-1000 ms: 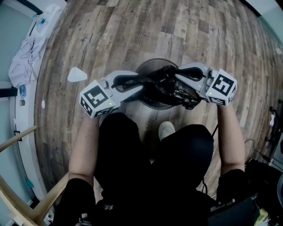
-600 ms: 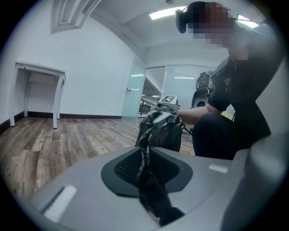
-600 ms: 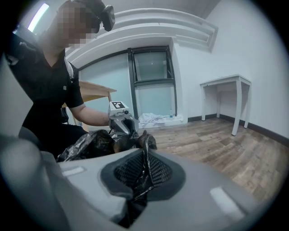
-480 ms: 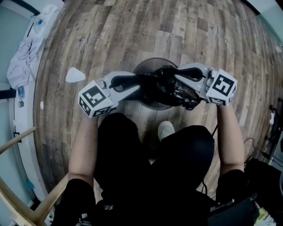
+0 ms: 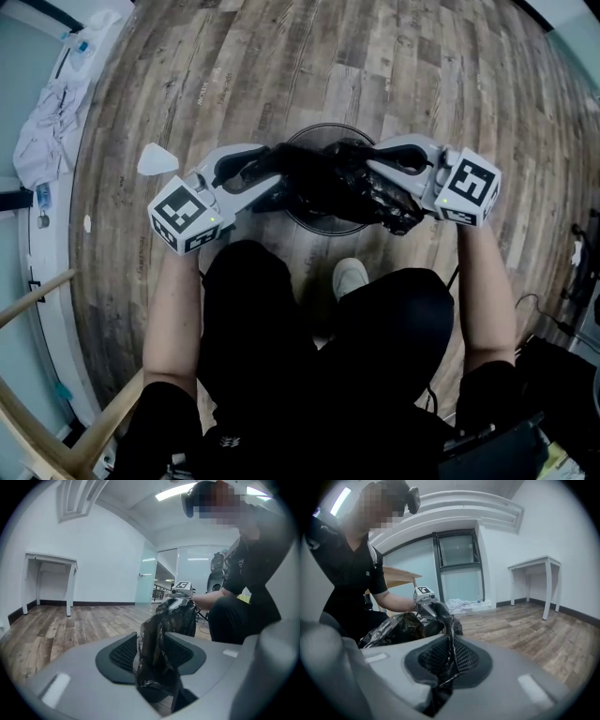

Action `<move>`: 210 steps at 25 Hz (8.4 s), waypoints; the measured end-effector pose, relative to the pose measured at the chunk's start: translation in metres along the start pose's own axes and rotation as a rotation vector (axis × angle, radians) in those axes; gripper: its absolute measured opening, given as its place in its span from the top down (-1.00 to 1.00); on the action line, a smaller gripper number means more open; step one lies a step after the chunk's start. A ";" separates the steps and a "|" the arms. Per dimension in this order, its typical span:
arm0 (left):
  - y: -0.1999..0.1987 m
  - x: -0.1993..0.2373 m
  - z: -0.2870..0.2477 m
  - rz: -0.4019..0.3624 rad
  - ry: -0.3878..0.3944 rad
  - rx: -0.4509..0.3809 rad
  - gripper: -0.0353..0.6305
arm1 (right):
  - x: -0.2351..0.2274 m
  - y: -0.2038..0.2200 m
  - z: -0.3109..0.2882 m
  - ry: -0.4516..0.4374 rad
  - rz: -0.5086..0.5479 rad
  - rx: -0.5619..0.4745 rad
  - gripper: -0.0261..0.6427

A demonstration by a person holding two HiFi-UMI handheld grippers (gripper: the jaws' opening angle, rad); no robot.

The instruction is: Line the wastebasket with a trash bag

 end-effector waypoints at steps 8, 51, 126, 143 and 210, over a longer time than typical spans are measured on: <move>0.008 0.003 -0.008 0.064 0.051 0.025 0.33 | -0.006 0.002 0.003 -0.002 -0.005 -0.004 0.86; 0.166 0.054 -0.084 0.344 0.051 0.264 0.87 | -0.092 0.197 -0.079 0.147 -0.365 0.242 0.86; 0.043 -0.032 -0.039 0.036 -0.396 0.110 0.18 | -0.085 0.062 0.002 -0.045 0.001 -0.103 0.89; 0.057 -0.011 -0.044 0.116 -0.515 0.099 0.87 | -0.068 0.048 0.007 -0.084 0.016 -0.141 0.89; 0.110 -0.172 -0.054 0.129 -0.178 0.116 0.26 | -0.028 0.220 0.002 -0.190 -0.155 0.097 0.35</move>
Point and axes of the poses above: the fingertips, and each gripper's own axes: z backward along the fingers, x to its left, y out of its underside, the point moved 1 cm from there along z, backward along the fingers, and after that the axes turned 10 degrees about x, right-handed, at the moved point
